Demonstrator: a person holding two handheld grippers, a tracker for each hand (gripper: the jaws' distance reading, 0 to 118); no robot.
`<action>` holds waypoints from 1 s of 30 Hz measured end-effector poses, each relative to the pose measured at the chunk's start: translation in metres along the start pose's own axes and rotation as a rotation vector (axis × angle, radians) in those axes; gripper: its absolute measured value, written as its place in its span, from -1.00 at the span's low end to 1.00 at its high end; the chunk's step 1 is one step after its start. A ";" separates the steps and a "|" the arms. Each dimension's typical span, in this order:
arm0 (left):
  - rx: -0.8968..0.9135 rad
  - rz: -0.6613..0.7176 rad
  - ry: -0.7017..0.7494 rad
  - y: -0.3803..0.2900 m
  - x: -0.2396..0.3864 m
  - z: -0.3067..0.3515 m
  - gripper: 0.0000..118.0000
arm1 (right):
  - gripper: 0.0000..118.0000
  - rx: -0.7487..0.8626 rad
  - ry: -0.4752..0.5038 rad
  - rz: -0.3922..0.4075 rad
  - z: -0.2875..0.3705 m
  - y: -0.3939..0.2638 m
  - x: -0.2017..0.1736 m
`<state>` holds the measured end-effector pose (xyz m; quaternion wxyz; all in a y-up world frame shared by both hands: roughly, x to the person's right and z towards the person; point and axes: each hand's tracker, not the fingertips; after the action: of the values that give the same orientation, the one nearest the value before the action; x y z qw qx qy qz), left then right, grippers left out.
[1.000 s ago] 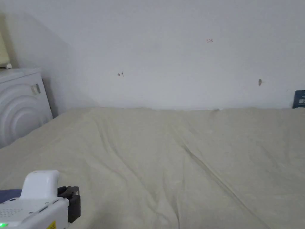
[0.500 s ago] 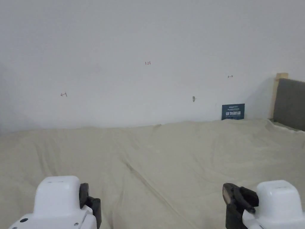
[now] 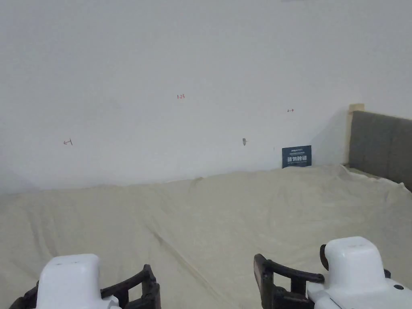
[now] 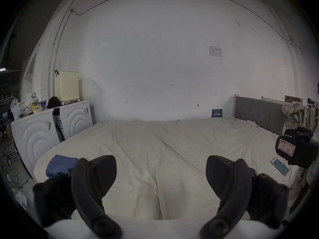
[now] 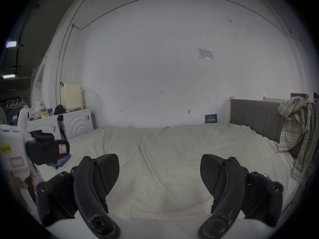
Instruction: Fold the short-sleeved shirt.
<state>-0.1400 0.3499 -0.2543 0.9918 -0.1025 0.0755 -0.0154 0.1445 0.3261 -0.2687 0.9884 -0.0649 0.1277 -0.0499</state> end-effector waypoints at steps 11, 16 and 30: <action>-0.027 0.045 0.041 0.002 -0.008 0.000 0.96 | 0.67 -0.128 -0.034 -0.070 -0.019 0.007 -0.001; -0.075 0.052 0.045 0.002 -0.009 -0.008 0.97 | 0.67 -0.120 0.045 -0.054 -0.014 0.003 -0.003; -0.106 0.048 -0.001 -0.006 0.001 -0.006 0.97 | 0.67 -0.114 0.013 -0.078 -0.003 -0.004 -0.002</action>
<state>-0.1402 0.3425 -0.2594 0.9850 -0.1531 0.0783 0.0123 0.1414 0.3225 -0.2701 0.9796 -0.1257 0.1342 -0.0816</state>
